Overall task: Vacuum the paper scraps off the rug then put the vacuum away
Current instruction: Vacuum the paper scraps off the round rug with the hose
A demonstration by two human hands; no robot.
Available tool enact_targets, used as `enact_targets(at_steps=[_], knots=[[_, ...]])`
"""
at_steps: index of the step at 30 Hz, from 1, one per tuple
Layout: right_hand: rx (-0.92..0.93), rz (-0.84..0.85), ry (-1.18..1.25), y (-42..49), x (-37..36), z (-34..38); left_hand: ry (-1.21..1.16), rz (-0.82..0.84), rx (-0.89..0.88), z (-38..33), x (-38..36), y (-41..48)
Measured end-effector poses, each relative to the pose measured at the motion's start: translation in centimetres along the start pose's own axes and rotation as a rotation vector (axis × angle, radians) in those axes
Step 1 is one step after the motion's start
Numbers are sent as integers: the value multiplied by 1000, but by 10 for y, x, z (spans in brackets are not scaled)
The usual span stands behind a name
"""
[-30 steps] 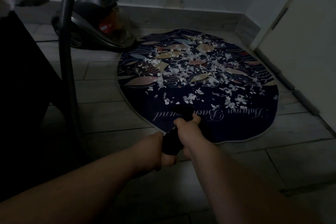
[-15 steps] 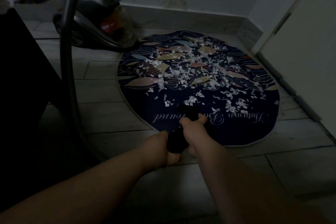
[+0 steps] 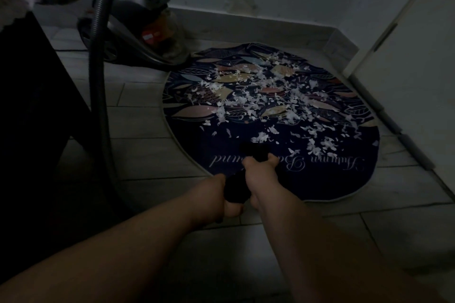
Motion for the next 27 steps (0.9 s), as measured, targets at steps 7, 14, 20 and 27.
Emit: enact_targets(at_steps=[7, 14, 20, 27], knots=[[4, 115, 50, 1, -17, -4, 6, -21, 13, 8, 7, -1], [-4, 28, 144, 1, -1, -10, -125, 84, -41, 1, 1, 0], [-5, 45, 205, -3, 25, -24, 105, 49, -108, -33, -16, -5], [-56, -35, 242, 3, 70, -35, 109, 109, -89, -55, -36, -4]])
Point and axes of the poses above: each hand's wrist, its own y-axis towards the middle knuckle, its own x-axis out of the back of the hand, z = x × y, the point moved 7 cm from there along y, towards the middle knuckle, and after that the axes turned 14 degrees about x, right-handed, at the moved point
